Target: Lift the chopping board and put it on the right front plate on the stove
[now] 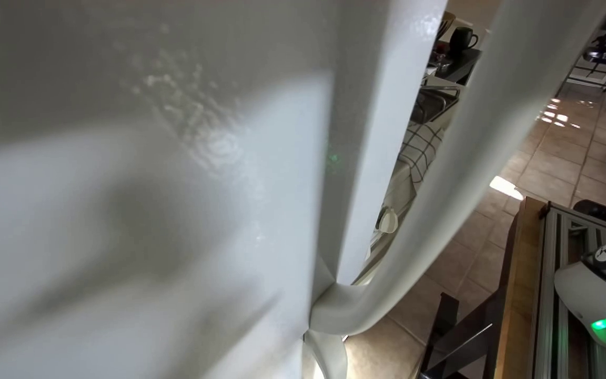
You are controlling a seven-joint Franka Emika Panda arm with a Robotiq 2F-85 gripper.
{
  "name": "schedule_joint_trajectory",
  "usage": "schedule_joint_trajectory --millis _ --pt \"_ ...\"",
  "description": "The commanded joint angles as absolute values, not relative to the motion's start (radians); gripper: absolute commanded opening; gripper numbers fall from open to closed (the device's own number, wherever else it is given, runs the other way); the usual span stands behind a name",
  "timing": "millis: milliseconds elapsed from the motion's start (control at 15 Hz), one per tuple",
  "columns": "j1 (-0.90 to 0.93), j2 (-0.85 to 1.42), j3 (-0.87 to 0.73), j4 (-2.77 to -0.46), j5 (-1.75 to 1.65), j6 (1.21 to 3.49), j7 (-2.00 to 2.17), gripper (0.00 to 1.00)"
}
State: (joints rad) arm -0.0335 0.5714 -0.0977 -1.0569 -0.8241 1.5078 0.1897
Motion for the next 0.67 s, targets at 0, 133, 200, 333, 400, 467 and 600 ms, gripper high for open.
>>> schedule_joint_trajectory --millis 0,133,200,333,400,467,600 --pt "-0.034 0.642 -0.079 -0.983 -0.802 1.616 0.252 0.04" --pt "-0.047 0.669 -0.072 -0.962 -0.776 1.692 0.297 0.04" --pt "-0.052 0.685 -0.073 -0.952 -0.767 1.707 0.313 0.04" --pt "-0.054 0.721 -0.079 -0.916 -0.739 1.677 0.347 0.04" --pt "-0.053 0.740 -0.080 -0.896 -0.726 1.644 0.360 0.04" --pt "-0.050 0.760 -0.084 -0.875 -0.717 1.613 0.372 0.04" --pt "-0.017 0.800 -0.142 -0.831 -0.685 1.565 0.366 0.04"
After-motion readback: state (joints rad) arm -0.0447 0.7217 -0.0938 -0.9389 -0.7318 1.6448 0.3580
